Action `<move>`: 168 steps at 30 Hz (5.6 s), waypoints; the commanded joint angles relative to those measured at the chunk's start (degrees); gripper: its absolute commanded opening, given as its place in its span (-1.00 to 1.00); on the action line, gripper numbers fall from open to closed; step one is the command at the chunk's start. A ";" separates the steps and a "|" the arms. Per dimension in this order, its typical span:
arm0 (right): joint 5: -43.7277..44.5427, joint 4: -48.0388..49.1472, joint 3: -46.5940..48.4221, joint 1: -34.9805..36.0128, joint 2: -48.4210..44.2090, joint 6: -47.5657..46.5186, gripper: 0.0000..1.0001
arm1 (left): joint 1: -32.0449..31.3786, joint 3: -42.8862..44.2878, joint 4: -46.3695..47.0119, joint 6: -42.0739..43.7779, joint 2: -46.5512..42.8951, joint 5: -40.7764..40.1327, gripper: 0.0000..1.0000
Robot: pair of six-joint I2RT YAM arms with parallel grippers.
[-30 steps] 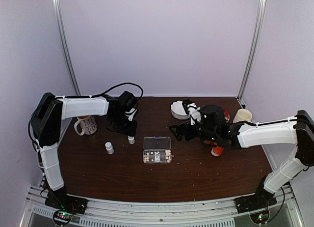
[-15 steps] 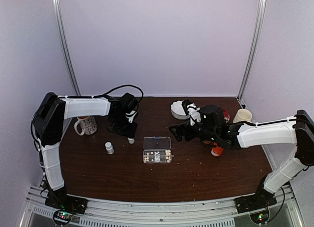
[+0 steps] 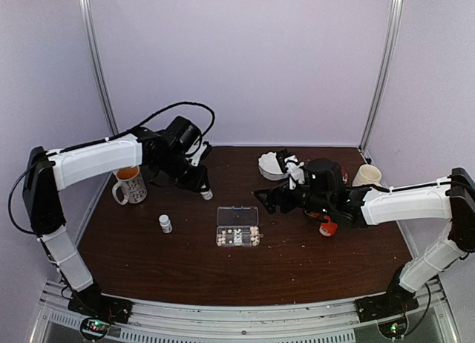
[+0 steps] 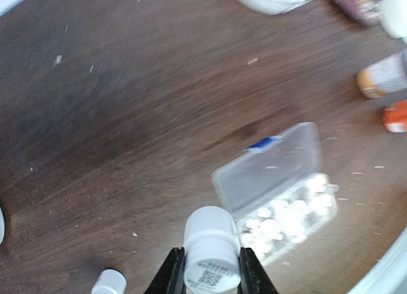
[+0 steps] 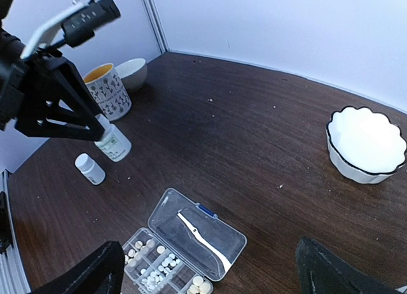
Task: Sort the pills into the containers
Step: Pass from the left arm to the right, then unscrew the lid of the pill bottle from the pill bottle.
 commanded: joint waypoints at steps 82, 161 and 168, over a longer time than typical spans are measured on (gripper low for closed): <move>-7.74 19.64 4.67 18.41 -11.71 -21.39 -0.33 | -10.99 -8.53 27.54 -19.27 -29.48 35.75 -0.60; -25.81 8.31 7.36 18.31 -11.56 2.65 -0.84 | -13.32 -25.76 36.89 53.27 -41.33 38.31 -0.27; -25.48 6.50 8.32 18.30 -11.32 2.24 -0.85 | -13.30 -25.40 36.70 53.97 -40.22 38.41 -0.15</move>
